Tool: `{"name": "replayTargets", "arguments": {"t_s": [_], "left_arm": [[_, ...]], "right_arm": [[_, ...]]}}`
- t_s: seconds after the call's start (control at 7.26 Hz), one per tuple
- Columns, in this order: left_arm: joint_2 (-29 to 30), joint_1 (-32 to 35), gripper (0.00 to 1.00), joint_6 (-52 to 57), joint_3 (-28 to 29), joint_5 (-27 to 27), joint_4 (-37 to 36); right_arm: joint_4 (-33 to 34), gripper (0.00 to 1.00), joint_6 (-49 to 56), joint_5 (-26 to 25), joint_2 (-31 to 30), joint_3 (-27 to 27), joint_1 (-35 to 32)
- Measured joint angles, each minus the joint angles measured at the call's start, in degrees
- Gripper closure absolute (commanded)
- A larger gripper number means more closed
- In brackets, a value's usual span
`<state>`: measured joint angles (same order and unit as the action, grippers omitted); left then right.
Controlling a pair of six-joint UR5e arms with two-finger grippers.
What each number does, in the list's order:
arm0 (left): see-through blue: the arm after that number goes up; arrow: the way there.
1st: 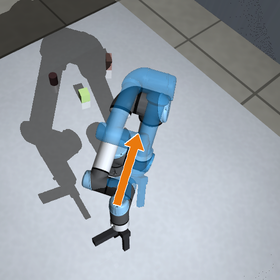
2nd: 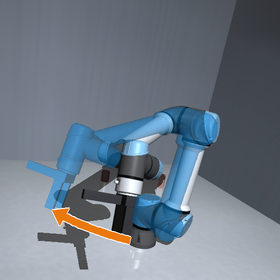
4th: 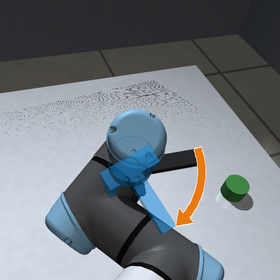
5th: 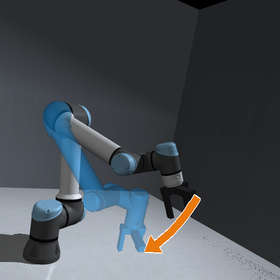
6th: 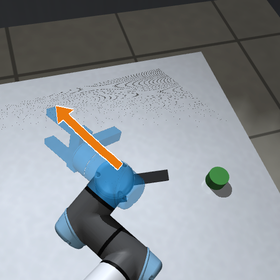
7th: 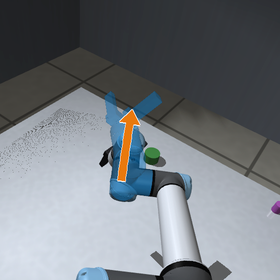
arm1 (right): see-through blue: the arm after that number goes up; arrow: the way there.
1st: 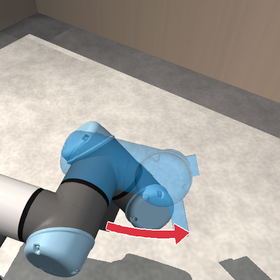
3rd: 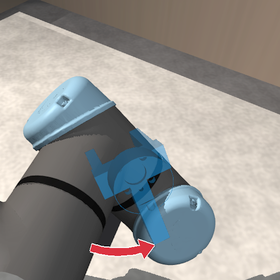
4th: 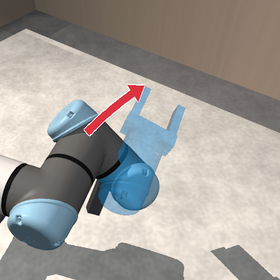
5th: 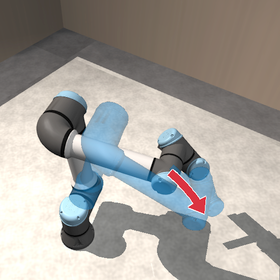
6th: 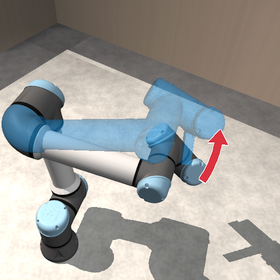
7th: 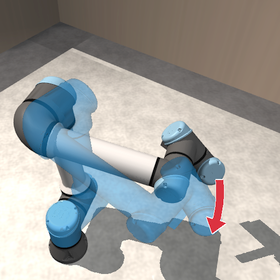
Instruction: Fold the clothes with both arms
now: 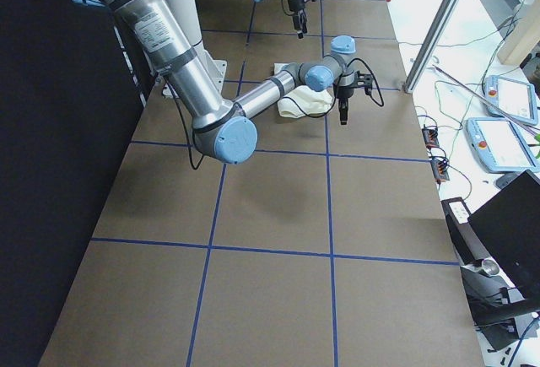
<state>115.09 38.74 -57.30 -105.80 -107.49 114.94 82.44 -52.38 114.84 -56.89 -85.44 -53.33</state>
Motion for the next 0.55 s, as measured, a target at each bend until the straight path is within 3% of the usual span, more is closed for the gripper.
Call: {"name": "replayTargets", "arguments": {"t_s": [0.28,0.55], "left_arm": [[-0.28,5.70,0.00,14.36,-5.88,-0.30,-14.53],[-3.24,14.22,0.00,29.26,-8.50,-3.16,-24.06]], "right_arm": [[9.21,0.00,13.89,3.59,-6.44,-8.20,-6.82],[21.53,0.00,35.37,6.84,-12.38,-13.91,-16.89]]}}
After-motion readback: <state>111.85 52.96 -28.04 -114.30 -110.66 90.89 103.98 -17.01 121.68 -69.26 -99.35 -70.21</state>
